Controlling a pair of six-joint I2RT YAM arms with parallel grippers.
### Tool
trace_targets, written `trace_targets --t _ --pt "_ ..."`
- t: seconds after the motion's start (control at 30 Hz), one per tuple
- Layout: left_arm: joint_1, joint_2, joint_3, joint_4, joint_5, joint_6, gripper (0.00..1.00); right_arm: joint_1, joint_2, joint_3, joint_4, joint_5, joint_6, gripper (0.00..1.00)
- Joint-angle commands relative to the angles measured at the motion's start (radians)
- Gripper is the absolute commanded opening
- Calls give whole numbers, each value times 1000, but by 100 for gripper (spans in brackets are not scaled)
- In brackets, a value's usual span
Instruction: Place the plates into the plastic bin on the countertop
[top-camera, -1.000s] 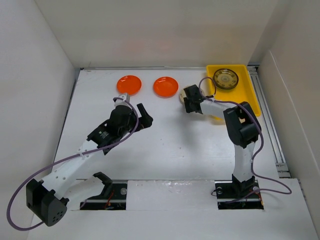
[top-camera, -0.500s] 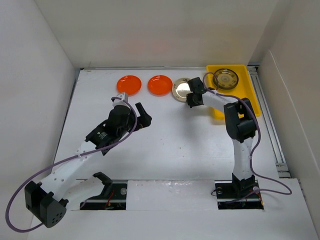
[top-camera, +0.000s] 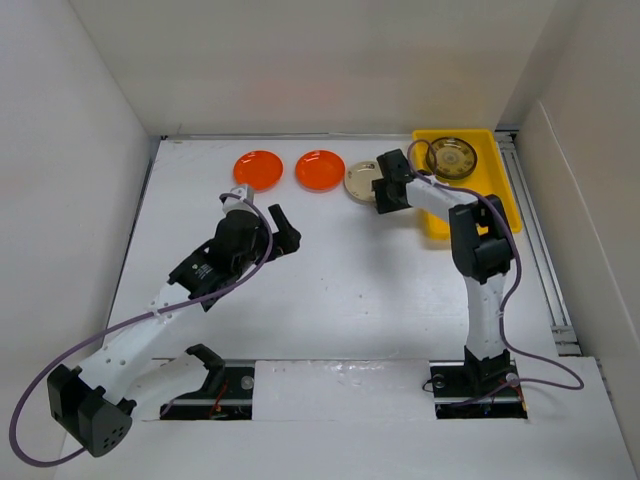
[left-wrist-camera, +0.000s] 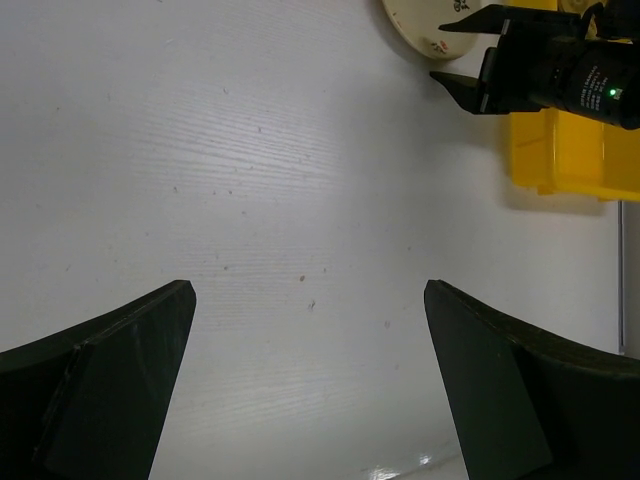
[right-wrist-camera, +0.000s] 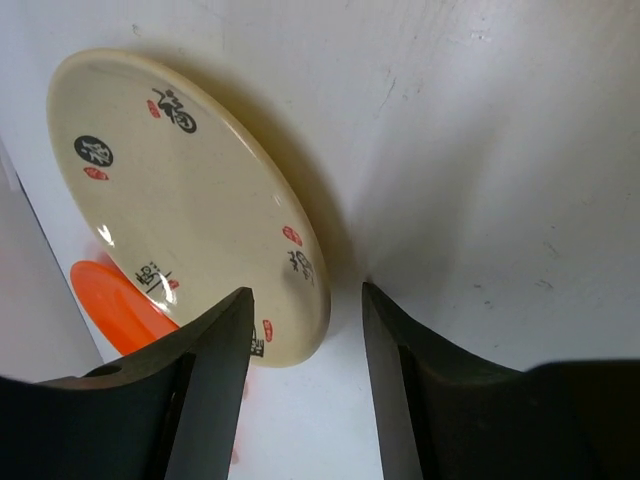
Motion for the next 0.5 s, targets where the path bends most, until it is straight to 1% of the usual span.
trace_targets --t 0.0,0.07,0.1,0.17,0.2,0.23,0.37,0.47 --pt "0 -23 39 0 -11 15 100 -17 43 40 -92 18 -27 53" --pt "0 -32 28 0 -11 15 100 -17 64 60 -115 27 -37 44" --pt "0 -32 28 0 -11 15 100 -17 64 70 -135 27 -37 30" --pt "0 -41 28 -9 -23 15 100 -17 90 106 -165 27 -49 8" --pt "0 -50 28 -9 -23 15 100 -17 90 116 -166 27 -49 8" --pt "0 -63 28 -9 -23 15 100 -17 101 135 -179 27 -49 0" --pt "0 -73 19 -18 -34 15 100 -8 101 135 -189 39 -60 0" --pt "0 -73 19 -18 -34 15 100 -8 38 107 -143 74 -51 0"
